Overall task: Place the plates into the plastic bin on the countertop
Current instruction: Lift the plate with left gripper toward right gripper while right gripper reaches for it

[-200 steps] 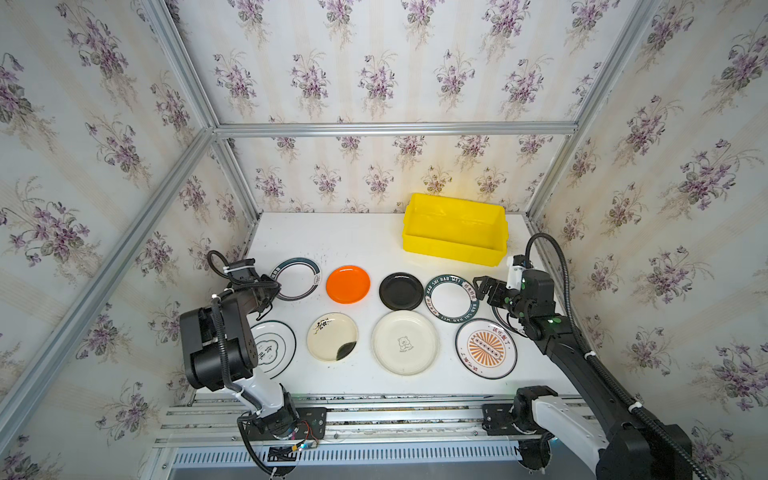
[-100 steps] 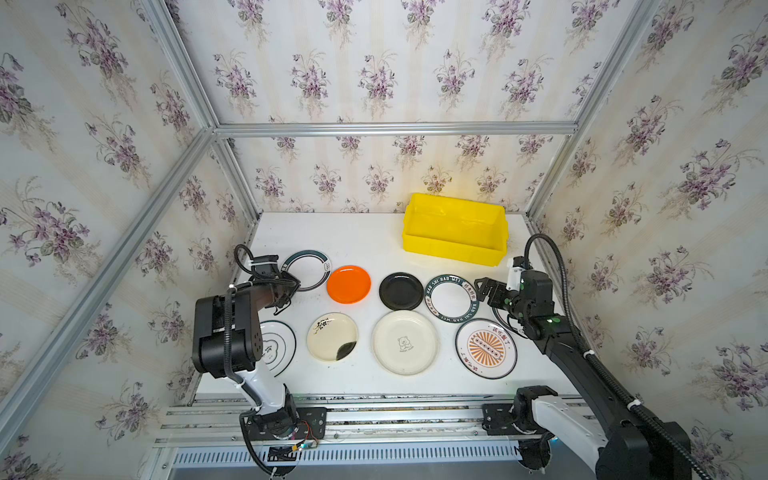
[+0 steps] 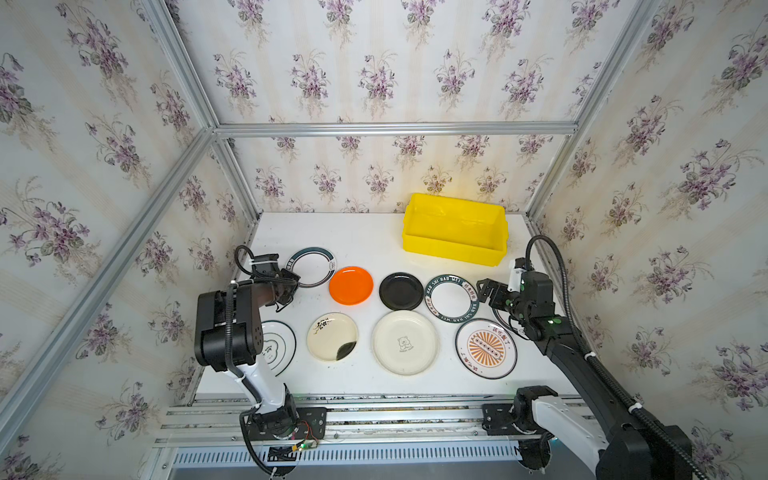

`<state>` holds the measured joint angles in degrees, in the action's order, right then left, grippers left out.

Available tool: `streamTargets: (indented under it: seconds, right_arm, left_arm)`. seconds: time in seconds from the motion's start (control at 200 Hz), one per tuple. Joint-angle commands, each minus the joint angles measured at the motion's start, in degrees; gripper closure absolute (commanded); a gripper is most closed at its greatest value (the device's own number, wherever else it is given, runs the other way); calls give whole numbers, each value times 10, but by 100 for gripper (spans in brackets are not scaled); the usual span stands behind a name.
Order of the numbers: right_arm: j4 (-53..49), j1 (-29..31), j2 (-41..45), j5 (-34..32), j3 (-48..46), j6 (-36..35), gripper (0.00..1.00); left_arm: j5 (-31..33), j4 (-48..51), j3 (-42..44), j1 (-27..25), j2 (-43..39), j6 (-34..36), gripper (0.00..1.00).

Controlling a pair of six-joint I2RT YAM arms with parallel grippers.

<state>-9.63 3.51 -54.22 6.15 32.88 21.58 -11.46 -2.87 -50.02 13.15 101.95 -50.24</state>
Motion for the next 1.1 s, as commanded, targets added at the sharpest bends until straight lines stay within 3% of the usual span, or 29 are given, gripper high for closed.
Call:
streamTargets:
  seconds: [0.0, 0.59, 0.69, 1.094]
  right_arm:
    - [2, 0, 2, -4, 6, -4, 1]
    - [-24, 1, 2, 36, 41, 8, 1]
    - [-24, 1, 1, 50, 45, 15, 1]
    - [90, 8, -85, 229, 39, 134, 4]
  left_arm:
    - [7, 37, 4, 3, 2, 3, 97]
    - [-17, 30, 12, 11, -111, 14, 100]
    - [-54, 28, 12, 3, -130, 26, 100]
    - [-72, 17, 26, -86, -214, 4, 100]
